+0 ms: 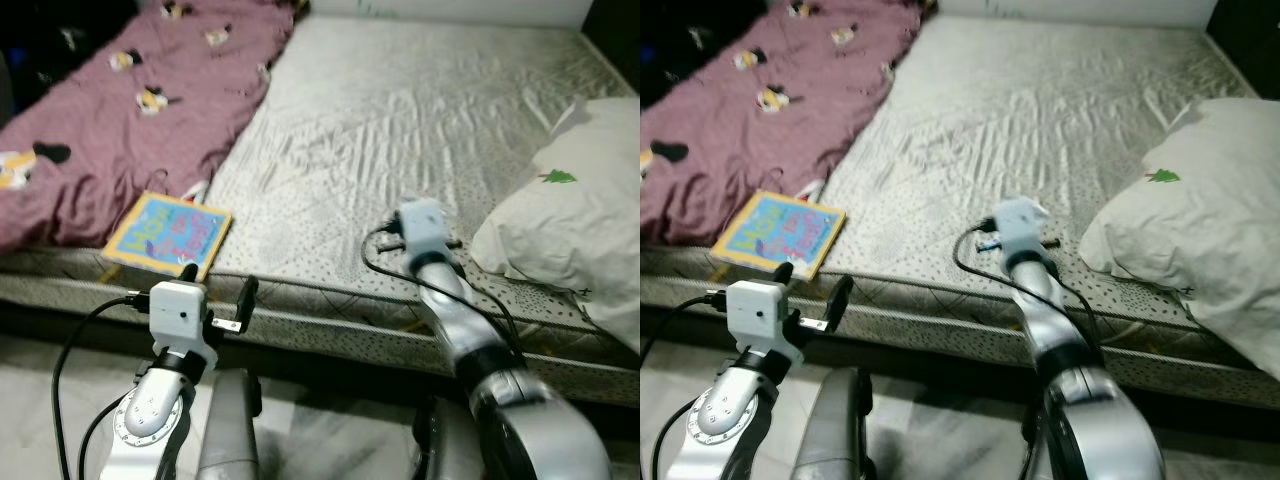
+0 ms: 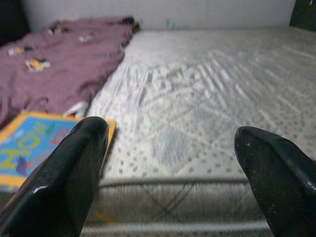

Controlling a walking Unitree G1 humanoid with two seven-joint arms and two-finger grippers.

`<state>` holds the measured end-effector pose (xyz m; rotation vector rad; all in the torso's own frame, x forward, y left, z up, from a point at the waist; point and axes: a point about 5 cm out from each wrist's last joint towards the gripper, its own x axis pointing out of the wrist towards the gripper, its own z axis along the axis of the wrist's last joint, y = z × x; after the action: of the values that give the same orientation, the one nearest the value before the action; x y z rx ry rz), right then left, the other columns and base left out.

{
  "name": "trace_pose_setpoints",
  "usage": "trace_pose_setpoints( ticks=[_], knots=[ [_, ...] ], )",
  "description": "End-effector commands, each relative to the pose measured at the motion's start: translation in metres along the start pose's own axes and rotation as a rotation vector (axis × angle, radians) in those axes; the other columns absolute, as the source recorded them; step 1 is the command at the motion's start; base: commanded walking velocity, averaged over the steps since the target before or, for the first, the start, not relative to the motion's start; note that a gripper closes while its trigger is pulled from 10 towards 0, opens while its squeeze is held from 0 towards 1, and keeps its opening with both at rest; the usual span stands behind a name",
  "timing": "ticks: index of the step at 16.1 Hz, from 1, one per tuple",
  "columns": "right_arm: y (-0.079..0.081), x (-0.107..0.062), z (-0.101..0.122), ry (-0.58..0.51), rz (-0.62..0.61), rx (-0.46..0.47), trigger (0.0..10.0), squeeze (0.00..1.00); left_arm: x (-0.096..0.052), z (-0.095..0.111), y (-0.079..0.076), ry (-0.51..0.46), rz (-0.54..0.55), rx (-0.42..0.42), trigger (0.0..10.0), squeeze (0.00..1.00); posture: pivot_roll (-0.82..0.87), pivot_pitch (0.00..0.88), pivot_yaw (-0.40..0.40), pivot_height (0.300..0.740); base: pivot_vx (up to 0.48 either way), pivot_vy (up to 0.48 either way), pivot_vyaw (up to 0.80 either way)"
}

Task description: Clean up the room

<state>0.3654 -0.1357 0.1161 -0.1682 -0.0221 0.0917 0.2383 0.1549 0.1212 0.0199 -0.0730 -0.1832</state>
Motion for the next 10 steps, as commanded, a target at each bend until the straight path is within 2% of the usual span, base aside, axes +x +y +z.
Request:
trace_pose_setpoints(
  ticks=[1, 2, 5, 6, 7, 8, 10],
  knots=[
    [-0.003, -0.005, 0.002, -0.03, 0.0, 0.09, 0.0, 0.0, 0.002, -0.001, 0.0, -0.009, -0.005, 0.014, 10.0, 0.0, 0.04, 0.0, 0.025, 0.521, 0.0, 0.0, 0.0],
    [-0.004, -0.026, -0.002, -0.076, 0.0, 0.184, 0.0, 0.0, 0.008, -0.001, -0.002, -0.02, -0.024, 0.007, 10.0, 0.0, 0.02, 0.0, 0.038, 0.521, 0.0, 0.0, 0.0],
    [0.003, -0.061, 0.001, -0.121, 0.014, 0.273, 0.0, 0.0, 0.015, -0.003, 0.0, -0.03, -0.018, 0.014, 10.0, 0.0, 0.0, 0.0, 0.048, 0.521, 0.0, 0.0, 0.0],
    [0.005, -0.068, 0.001, -0.113, 0.03, 0.277, 0.0, 0.0, 0.015, -0.004, -0.001, -0.031, -0.016, 0.012, 10.0, 0.0, 0.0, 0.0, 0.049, 0.521, 0.0, 0.0, 0.0],
    [0.007, -0.071, 0.001, -0.106, 0.042, 0.283, 4.6, 0.0, 0.014, -0.005, -0.002, -0.03, -0.016, 0.009, 10.0, 0.0, -0.01, 0.0, 0.049, 0.521, 0.0, 0.0, 0.0],
    [0.008, -0.076, 0.002, -0.092, 0.053, 0.299, 10.0, 0.0, 0.014, -0.006, -0.004, -0.029, -0.019, 0.005, 10.0, 0.0, -0.01, 0.0, 0.051, 0.521, 0.0, 0.0, 0.0],
    [0.009, -0.078, 0.013, -0.12, 0.097, 0.337, 10.0, 0.0, 0.01, -0.01, -0.011, -0.02, -0.032, -0.009, 10.0, 0.0, -0.01, 0.0, 0.051, 0.521, 0.0, 0.0, 0.0]
  ],
)
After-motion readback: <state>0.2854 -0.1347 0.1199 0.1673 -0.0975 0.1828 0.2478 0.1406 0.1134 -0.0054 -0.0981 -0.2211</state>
